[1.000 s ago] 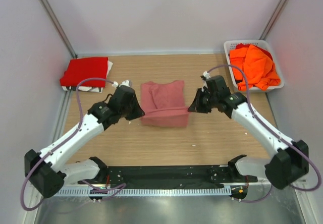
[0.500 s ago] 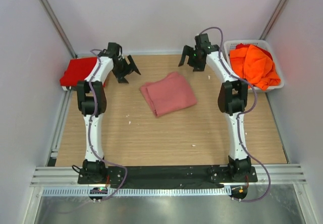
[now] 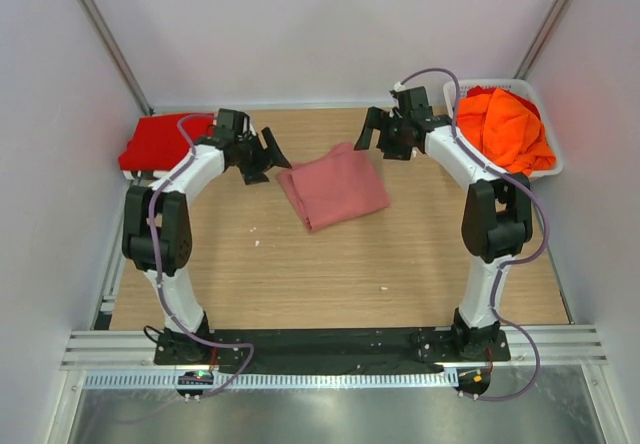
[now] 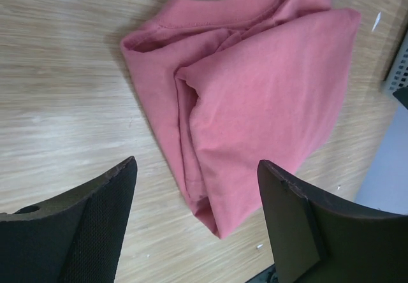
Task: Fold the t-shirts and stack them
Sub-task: Fold the tshirt
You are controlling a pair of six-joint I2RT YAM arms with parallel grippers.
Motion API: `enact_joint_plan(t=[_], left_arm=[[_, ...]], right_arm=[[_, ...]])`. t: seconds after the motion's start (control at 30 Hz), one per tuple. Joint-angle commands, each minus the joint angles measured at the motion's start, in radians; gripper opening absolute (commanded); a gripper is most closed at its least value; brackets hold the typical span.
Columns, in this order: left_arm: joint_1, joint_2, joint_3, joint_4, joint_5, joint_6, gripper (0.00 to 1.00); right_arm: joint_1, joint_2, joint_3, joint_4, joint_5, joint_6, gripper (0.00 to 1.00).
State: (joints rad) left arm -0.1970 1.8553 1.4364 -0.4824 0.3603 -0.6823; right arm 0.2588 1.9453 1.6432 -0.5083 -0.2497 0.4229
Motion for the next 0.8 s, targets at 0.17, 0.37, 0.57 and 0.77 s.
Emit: enact_joint_plan(t=[0.17,0.37,0.57,0.77], left_arm=[[-0.081,0.122,0.08,0.111,-0.043,0.021,0.74],[-0.099,0.205,0.163,0.103,-0.052,0.017,0.65],[-0.102,0.266,0.206,0.1,-0.064,0.007,0.46],[-0.113,0.275,0.236,0.11,-0.012,0.003,0.0]], right_arm=[[-0.006,-0.195,-0.308,0.129,0.024,0.01,0.99],[-0.004,-0.413,-0.572,0.217,-0.002,0.051,0.99],[-0.006,-0.532,-0.629,0.194,0.035,0.037,1.0],[-0.01,-0.563,-0.62,0.179,0.059,0.022,1.0]])
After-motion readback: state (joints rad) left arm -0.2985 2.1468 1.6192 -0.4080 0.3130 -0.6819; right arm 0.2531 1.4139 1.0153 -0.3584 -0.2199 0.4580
